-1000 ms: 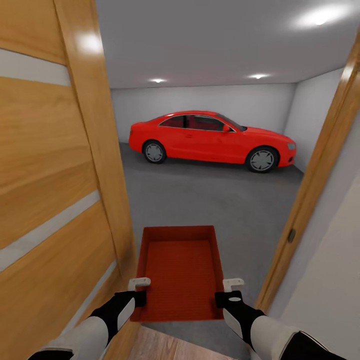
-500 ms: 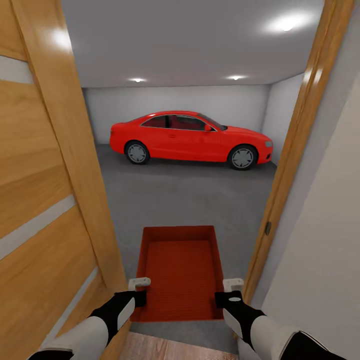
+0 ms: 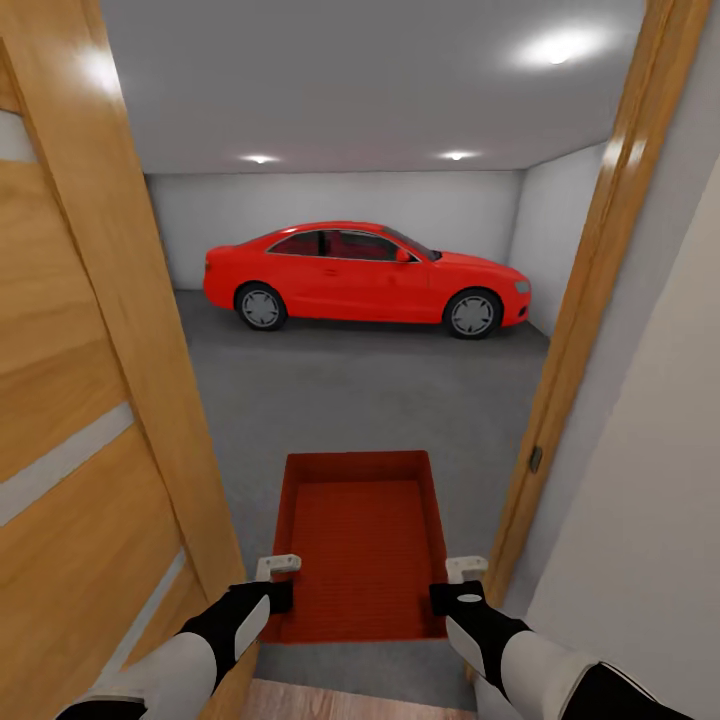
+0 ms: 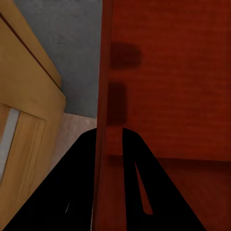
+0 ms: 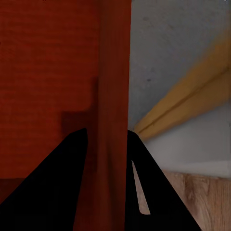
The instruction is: Move the two storage containers from the living room to the garage. In the garage, place one container on the floor and stack the other container on top of it (either order is fine).
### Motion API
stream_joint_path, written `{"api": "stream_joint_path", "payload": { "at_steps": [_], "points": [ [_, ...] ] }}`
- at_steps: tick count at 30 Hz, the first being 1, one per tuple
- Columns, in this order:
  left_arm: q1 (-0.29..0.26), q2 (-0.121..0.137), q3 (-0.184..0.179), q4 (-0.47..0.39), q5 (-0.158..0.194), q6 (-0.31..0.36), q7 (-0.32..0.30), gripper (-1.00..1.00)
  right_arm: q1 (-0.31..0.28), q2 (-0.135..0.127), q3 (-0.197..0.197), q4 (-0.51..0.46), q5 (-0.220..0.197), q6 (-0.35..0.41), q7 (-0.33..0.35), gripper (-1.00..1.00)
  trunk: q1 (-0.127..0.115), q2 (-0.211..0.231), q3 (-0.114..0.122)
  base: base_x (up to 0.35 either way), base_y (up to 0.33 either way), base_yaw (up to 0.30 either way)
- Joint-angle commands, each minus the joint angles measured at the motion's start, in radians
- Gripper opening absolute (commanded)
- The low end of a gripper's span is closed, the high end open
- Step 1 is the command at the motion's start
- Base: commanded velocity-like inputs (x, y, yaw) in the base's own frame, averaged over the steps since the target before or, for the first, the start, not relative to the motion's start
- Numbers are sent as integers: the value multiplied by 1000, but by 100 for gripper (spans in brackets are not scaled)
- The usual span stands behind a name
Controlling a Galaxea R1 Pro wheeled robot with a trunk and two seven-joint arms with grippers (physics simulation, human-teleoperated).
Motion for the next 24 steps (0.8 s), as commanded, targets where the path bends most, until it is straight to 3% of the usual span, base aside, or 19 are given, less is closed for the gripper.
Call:
{"api": "stream_joint_path", "payload": {
  "at_steps": [1,10,24],
  "points": [
    [-1,1,-6,-6,-5,6,11,-100,-1,0,9,7,-21,1,-7,-100,1,-2,-2,161,195,-1],
    [-1,0,-6,-7,-6,6,12,-100,-1,0,9,7,-21,1,-7,-100,1,-2,-2,92,101,0],
    [-1,0,-6,-7,-6,6,11,-100,-1,1,9,7,-19,2,-7,-100,1,-2,-2,0,0,-214]
  ]
}}
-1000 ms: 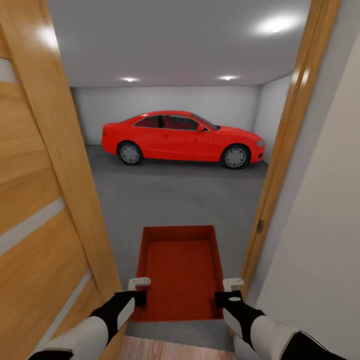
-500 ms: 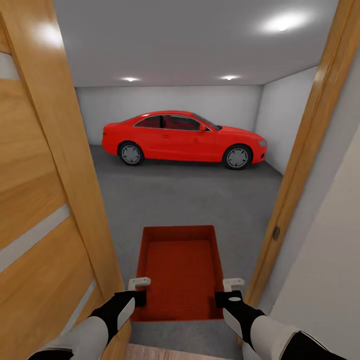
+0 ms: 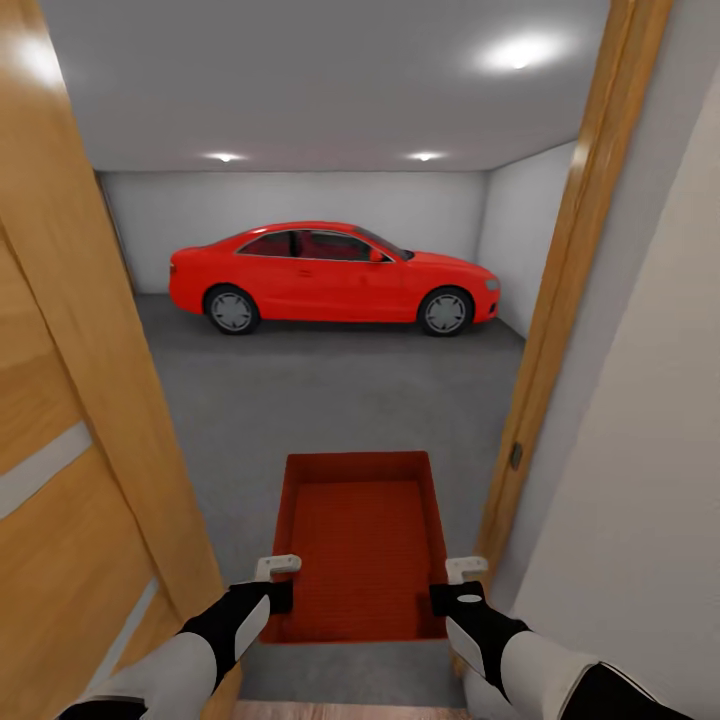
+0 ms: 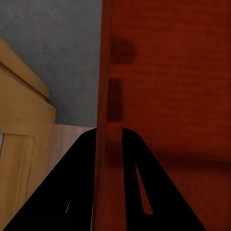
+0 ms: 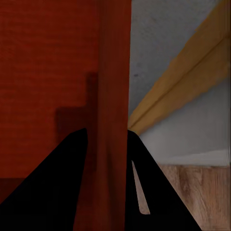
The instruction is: Move the two storage containers from the living room to the garage. In the garage, place one container on the floor and stack the other container on top of it (either order is fine).
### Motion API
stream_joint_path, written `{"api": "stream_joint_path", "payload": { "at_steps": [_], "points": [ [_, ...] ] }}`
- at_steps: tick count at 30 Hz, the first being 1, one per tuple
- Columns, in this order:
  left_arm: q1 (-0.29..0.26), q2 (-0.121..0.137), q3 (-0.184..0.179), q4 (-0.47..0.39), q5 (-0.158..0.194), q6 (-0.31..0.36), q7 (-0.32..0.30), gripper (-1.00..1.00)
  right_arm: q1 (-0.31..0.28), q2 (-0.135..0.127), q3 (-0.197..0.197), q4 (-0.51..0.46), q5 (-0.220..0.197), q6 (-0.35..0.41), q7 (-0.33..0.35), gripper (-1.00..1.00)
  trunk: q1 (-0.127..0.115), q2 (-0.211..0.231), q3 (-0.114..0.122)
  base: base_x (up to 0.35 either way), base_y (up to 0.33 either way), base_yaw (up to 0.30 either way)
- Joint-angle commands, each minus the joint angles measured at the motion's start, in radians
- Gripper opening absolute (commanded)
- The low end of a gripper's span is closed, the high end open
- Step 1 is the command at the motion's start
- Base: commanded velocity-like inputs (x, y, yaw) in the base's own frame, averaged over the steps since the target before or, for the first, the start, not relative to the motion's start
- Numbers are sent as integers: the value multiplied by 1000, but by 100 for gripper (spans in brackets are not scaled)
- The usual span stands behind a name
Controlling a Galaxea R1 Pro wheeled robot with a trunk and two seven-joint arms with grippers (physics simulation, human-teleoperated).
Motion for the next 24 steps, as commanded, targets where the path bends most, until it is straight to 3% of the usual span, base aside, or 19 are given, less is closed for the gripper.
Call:
{"api": "stream_joint_path", "payload": {
  "at_steps": [1,6,13,24],
  "points": [
    [-1,1,-9,-6,0,2,11,-100,-1,0,15,3,-26,1,-7,-100,1,-2,-2,0,0,-132],
    [-1,1,-9,-6,0,2,11,-100,-1,-1,15,3,-26,1,-7,-100,1,-2,-2,20,51,-42],
    [-1,2,-9,-6,0,2,10,-100,-1,0,15,3,-26,1,-7,-100,1,-2,-2,85,213,-3],
    [-1,2,-9,-6,0,2,11,-100,-1,-1,16,3,-26,0,-7,-100,1,-2,-2,7,18,-12]
  ]
}}
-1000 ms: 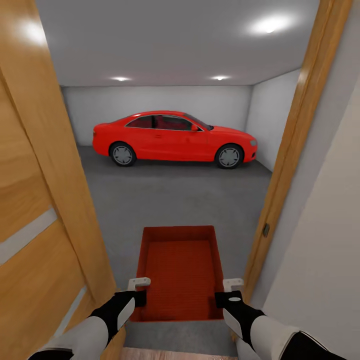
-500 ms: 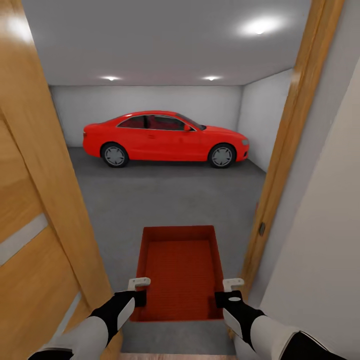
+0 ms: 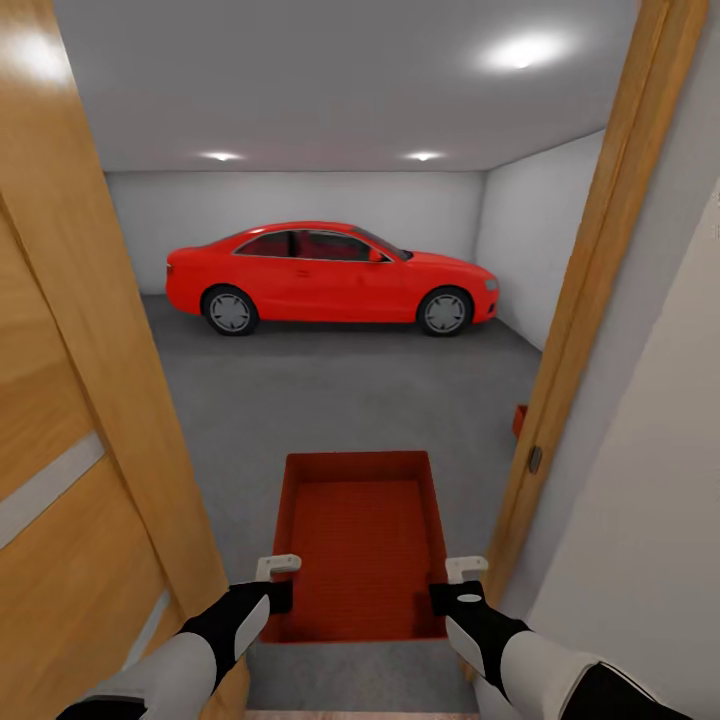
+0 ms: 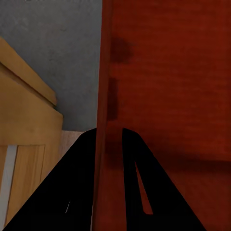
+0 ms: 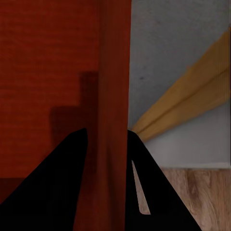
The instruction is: Move the two storage containers from the living room to the garage. In the garage, place one container on the floor and stack the other container on top of it (either order is fine).
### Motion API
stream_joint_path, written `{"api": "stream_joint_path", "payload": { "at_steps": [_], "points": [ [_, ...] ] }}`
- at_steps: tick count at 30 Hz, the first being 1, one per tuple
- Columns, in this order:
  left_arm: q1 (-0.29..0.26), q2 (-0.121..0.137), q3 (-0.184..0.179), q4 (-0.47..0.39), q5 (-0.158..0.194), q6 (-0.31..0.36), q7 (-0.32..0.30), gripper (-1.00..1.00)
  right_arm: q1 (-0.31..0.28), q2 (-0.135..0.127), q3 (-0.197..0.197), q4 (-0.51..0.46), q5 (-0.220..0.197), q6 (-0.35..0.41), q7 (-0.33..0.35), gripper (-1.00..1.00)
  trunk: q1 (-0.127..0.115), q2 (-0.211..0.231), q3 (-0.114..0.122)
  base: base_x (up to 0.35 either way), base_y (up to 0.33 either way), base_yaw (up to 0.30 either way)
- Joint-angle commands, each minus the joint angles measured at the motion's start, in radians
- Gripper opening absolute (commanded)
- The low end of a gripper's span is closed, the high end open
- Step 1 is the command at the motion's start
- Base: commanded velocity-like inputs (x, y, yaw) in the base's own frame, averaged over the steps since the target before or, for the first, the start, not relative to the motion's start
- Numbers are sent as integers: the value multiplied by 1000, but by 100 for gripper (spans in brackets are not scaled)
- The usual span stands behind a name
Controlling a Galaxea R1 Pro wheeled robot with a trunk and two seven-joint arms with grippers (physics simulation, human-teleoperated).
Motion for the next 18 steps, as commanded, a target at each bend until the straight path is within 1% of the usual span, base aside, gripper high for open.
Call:
{"api": "stream_joint_path", "payload": {
  "at_steps": [1,10,18],
  "points": [
    [-1,1,-5,-6,-7,6,12,-100,-1,0,13,7,-24,1,-7,-100,1,-2,-2,0,1,-122],
    [-1,1,-5,-6,-7,6,12,-100,-1,0,13,7,-24,2,-7,-100,1,-2,-2,0,0,-174],
    [-1,1,-5,-6,-7,6,12,-100,-1,-1,13,7,-24,2,-7,-100,1,-2,-2,0,0,-24]
  ]
}}
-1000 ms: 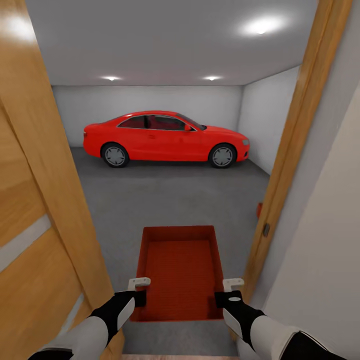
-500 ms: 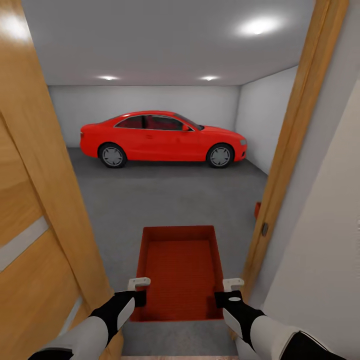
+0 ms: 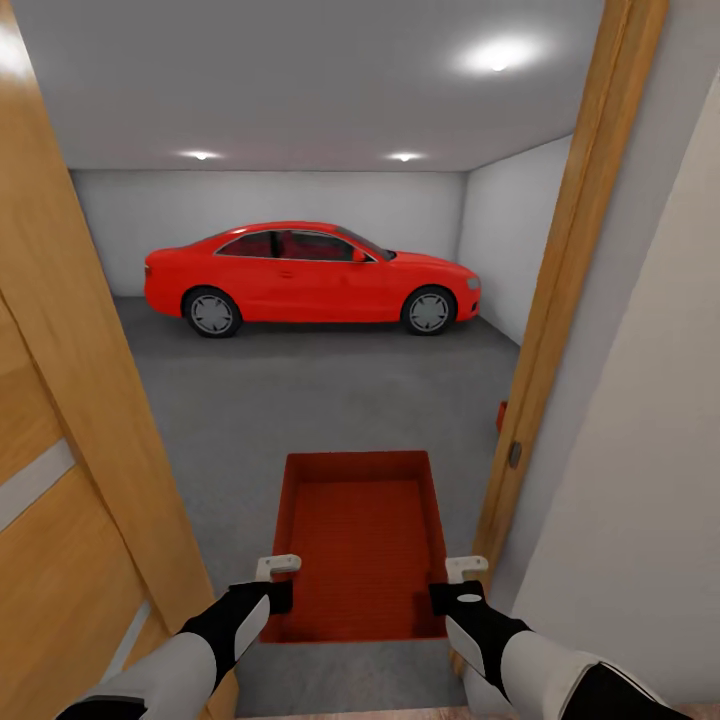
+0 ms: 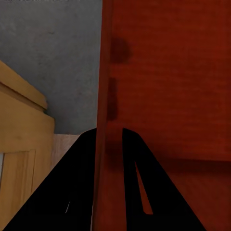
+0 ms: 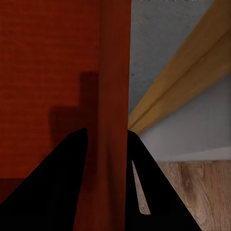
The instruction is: Move the two storage containers from the living room to the garage. In the garage, place one container on the floor and stack the other container on top of it (either order is fine).
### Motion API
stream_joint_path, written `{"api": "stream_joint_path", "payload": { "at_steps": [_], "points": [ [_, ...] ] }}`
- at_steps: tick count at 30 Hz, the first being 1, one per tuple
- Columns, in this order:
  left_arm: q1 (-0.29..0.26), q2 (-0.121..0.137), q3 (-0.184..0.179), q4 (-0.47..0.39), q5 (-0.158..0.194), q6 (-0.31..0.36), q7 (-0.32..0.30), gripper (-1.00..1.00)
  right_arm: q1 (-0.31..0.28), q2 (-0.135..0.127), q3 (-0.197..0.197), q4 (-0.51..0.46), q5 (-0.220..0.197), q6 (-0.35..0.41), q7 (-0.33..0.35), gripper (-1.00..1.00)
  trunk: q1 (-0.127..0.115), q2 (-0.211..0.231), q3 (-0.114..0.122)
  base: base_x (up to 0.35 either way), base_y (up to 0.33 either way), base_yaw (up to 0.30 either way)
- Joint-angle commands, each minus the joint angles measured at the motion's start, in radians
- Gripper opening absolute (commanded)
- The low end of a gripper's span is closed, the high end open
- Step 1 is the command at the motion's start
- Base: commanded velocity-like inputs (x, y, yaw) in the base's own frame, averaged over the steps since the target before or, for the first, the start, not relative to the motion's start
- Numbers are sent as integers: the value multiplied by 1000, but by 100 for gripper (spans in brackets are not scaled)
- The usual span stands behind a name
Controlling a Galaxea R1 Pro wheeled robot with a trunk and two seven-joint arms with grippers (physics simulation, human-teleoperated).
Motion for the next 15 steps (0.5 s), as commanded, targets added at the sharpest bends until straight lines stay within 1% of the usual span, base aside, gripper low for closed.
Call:
{"api": "stream_joint_path", "payload": {
  "at_steps": [1,10,11,13,15],
  "points": [
    [-1,1,-6,-7,-7,6,11,-100,-1,0,12,7,-23,1,-7,-100,1,-2,-2,0,0,-2],
    [-1,1,-6,-7,-7,6,11,-100,-1,-1,12,7,-23,2,-7,-100,1,-2,-2,0,0,0],
    [1,1,0,-8,13,5,4,-100,-2,-4,3,-6,-4,4,2,-100,1,-2,-2,0,0,0],
    [1,1,10,-16,-3,5,3,-100,-2,-4,-7,-14,-2,5,2,-100,1,-2,-2,0,0,0],
    [1,1,15,-24,-8,5,4,-100,-2,-4,-7,-22,6,5,3,-100,1,-2,-2,0,0,0]
  ]
}}
